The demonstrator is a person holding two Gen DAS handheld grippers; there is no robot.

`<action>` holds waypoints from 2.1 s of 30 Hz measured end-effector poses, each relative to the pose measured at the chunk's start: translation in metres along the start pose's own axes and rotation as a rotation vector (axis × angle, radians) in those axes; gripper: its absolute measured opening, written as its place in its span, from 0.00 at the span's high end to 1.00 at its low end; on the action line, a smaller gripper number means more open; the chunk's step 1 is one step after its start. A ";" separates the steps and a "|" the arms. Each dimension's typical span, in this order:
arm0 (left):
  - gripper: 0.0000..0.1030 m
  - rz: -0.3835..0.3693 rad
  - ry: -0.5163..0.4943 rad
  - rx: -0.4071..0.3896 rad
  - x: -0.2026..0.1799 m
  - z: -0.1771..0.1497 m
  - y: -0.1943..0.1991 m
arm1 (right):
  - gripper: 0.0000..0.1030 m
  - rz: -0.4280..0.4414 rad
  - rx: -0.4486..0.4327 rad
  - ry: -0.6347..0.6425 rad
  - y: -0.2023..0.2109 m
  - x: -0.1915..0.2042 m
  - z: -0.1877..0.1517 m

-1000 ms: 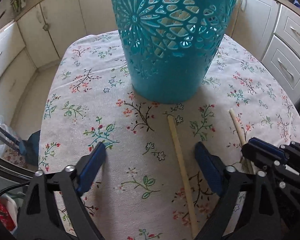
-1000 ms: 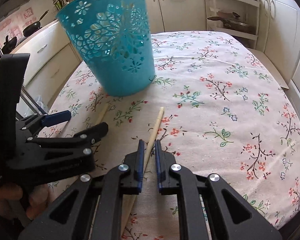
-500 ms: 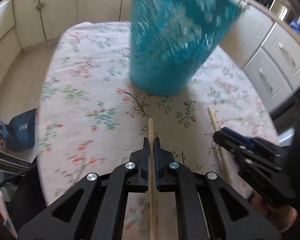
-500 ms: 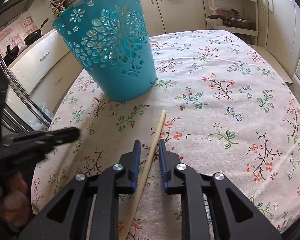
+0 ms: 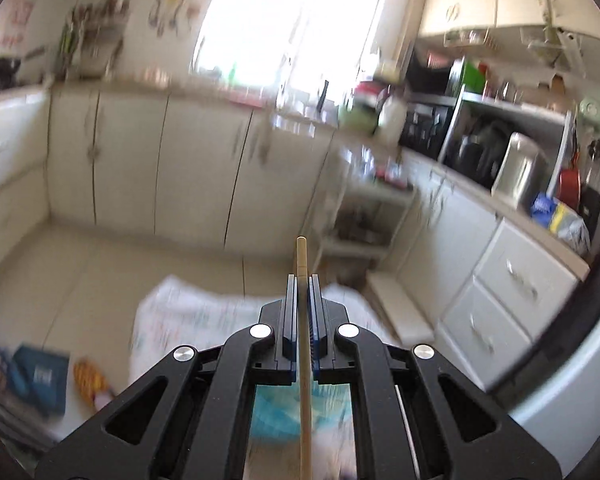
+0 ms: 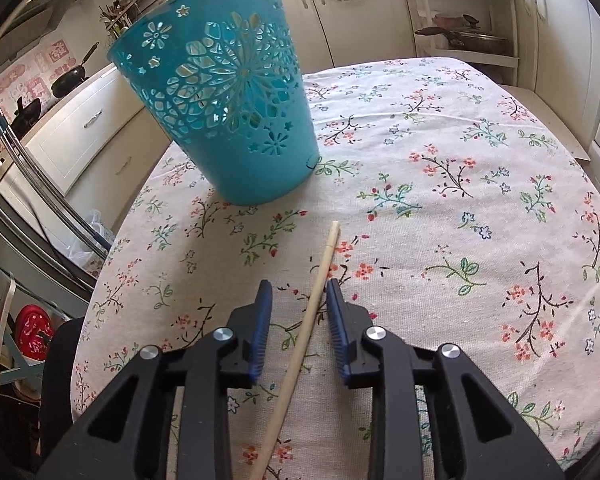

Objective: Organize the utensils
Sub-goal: 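Grasp a wooden chopstick with the left gripper and drop it into the basket, then close the right gripper on the last chopstick beside the basket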

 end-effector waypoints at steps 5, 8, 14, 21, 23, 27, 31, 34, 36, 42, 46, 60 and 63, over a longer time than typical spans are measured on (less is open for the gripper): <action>0.95 0.074 -0.048 -0.138 -0.028 0.021 -0.049 | 0.73 -0.005 -0.006 0.022 0.000 0.000 0.000; 0.95 0.119 -0.049 -0.131 -0.027 0.010 -0.078 | 0.73 -0.009 -0.010 0.033 -0.001 0.002 0.000; 0.95 0.148 -0.046 -0.074 -0.014 -0.018 -0.099 | 0.70 -0.008 -0.013 0.035 -0.002 0.003 0.001; 0.93 0.156 -0.152 0.029 -0.012 -0.046 -0.091 | 0.70 -0.009 -0.015 0.039 -0.002 0.004 0.000; 0.84 0.177 -0.200 0.057 -0.012 -0.057 -0.083 | 0.70 -0.014 -0.017 0.047 -0.002 0.004 0.000; 0.51 0.260 -0.257 0.075 -0.006 -0.077 -0.057 | 0.70 -0.025 -0.023 0.060 -0.002 0.006 -0.001; 0.43 0.318 -0.293 0.105 0.000 -0.093 -0.029 | 0.70 -0.039 -0.026 0.074 -0.002 0.007 -0.001; 0.38 0.358 -0.295 0.135 0.008 -0.102 -0.014 | 0.70 -0.055 -0.029 0.091 -0.003 0.009 -0.002; 0.36 0.376 -0.283 0.158 0.016 -0.108 -0.003 | 0.70 -0.071 -0.032 0.112 -0.004 0.011 -0.002; 0.32 0.389 -0.258 0.211 0.031 -0.121 0.016 | 0.69 -0.116 -0.041 0.161 -0.007 0.014 -0.003; 0.32 0.381 -0.252 0.236 0.034 -0.127 0.022 | 0.69 -0.132 -0.045 0.174 -0.008 0.014 -0.002; 0.29 0.326 -0.249 0.285 0.027 -0.137 0.036 | 0.86 -0.197 -0.057 0.208 -0.008 0.014 -0.003; 0.29 0.312 -0.251 0.291 0.022 -0.139 0.038 | 0.91 -0.207 -0.058 0.214 -0.007 0.013 -0.003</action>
Point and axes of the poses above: each gripper's, at about its wrist camera, not at the fingertips, and y roughly against the way its jaws point, x to its left, z to its top, the point moved 5 cm from there along -y, roughly the way its jaws point, and after that the axes turned 4 degrees about -x, right-handed, at the moved point
